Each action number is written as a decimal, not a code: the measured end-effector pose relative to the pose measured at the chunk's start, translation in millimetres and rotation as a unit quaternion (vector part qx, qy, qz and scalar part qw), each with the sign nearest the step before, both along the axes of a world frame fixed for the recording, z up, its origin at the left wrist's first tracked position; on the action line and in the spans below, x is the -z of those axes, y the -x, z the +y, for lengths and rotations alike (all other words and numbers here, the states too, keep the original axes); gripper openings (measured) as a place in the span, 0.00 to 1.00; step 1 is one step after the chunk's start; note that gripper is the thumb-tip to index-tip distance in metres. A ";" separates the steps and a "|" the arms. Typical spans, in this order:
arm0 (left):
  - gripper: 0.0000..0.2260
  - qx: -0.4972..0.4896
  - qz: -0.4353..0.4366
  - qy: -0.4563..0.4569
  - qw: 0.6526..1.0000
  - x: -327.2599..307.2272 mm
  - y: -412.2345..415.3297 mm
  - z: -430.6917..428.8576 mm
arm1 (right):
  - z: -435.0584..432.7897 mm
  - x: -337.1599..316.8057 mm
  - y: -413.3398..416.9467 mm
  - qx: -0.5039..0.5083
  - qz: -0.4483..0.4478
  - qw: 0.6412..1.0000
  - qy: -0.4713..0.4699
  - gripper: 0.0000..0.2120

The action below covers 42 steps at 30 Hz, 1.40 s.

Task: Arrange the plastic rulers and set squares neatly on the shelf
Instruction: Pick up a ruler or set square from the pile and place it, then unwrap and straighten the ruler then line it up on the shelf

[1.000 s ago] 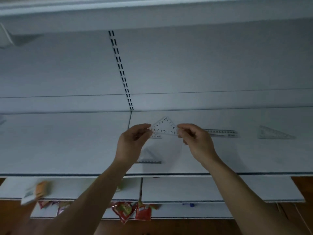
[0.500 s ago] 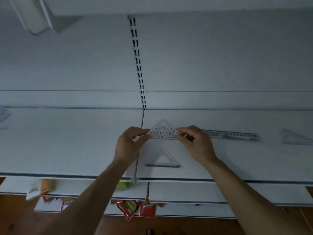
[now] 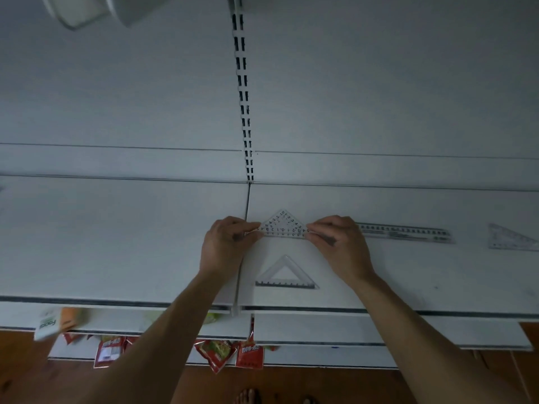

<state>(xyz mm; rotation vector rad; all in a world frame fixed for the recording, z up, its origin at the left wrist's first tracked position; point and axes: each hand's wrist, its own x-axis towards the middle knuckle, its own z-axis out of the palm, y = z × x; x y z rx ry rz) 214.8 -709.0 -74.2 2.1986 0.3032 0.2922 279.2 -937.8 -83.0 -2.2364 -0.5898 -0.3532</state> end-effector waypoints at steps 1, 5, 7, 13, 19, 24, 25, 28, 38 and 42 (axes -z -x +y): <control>0.08 0.000 0.001 -0.005 1.000 1.1 0.0 0.2 | -0.1 0.8 -0.3 -0.002 -0.005 1.000 0.007 0.08; 0.09 0.001 0.002 -0.017 1.000 2.5 0.1 1.4 | 0.3 4.5 -2.4 0.001 -0.041 0.998 0.041 0.07; 0.09 0.002 0.000 -0.030 1.000 2.7 0.2 1.8 | 0.8 6.1 -2.7 0.011 -0.053 0.997 0.058 0.07; 0.09 -0.003 -0.009 -0.066 0.998 4.7 -0.7 0.8 | 1.7 5.6 -1.1 0.023 -0.044 0.995 0.088 0.09; 0.10 -0.005 -0.002 -0.071 0.997 4.6 -1.3 1.5 | 2.0 5.7 -0.7 0.026 -0.041 0.994 0.097 0.09; 0.09 -0.012 -0.009 -0.071 0.997 5.3 -1.1 1.1 | 2.6 5.4 0.0 0.031 -0.045 0.993 0.105 0.09; 0.09 -0.015 -0.011 -0.070 0.997 5.4 -1.3 1.0 | 2.6 5.9 0.0 0.031 -0.047 0.993 0.107 0.09; 0.08 -0.017 -0.015 -0.074 0.997 6.0 -1.2 0.6 | 2.2 6.2 -0.2 0.035 -0.049 0.992 0.111 0.09; 0.08 -0.017 -0.005 -0.080 0.997 4.3 1.4 0.3 | 3.1 0.9 2.2 0.035 -0.035 0.990 0.131 0.10; 0.10 -0.009 0.009 -0.053 0.998 -4.6 6.1 -1.0 | 2.1 -2.4 5.5 0.031 -0.040 0.991 0.125 0.12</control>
